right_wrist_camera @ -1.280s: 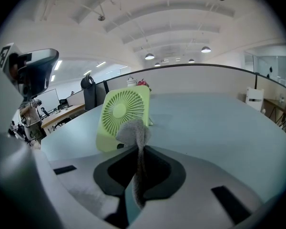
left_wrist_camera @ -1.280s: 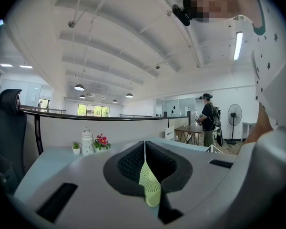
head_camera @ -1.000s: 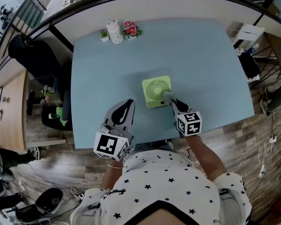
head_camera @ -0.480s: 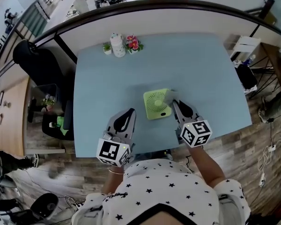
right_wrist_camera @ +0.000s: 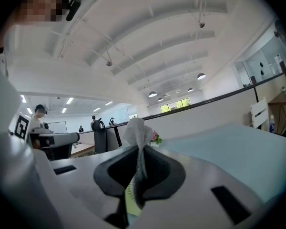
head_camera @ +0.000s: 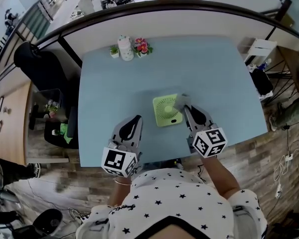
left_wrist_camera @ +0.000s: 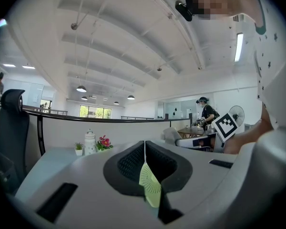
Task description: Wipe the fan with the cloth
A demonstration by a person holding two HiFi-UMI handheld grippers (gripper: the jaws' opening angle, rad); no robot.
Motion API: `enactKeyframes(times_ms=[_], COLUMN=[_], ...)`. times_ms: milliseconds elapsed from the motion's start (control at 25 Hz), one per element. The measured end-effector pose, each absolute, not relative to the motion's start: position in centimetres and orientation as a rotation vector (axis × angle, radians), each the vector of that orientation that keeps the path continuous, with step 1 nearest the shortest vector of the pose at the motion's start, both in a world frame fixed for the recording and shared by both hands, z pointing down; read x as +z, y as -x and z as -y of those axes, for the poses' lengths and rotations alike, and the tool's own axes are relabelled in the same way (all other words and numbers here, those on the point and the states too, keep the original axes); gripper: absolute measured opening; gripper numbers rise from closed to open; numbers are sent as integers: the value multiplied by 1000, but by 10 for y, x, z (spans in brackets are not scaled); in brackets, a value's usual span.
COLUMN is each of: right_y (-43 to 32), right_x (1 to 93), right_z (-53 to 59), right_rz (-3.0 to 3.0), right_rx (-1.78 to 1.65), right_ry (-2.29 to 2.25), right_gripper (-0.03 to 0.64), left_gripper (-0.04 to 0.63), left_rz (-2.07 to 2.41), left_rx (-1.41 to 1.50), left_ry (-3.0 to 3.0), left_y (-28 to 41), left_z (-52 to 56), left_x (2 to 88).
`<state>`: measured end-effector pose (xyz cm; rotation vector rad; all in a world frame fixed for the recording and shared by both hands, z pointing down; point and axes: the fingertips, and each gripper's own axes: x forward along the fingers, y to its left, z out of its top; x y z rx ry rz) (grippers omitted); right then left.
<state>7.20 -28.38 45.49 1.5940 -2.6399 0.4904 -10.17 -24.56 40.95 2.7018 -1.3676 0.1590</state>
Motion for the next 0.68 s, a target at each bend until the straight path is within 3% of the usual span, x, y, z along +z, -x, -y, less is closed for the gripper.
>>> enactKeyframes(times_ms=[680], right_y=[-72], right_x=[446], right_z=[287], right_rz=[2667], right_rx=[495], right_ry=[-1586], right_gripper=[27], left_gripper=[32], left_rz=[1349], left_rx=[159], left_ry=[-2709], left_y=[98], left_z=[251], left_x=[410])
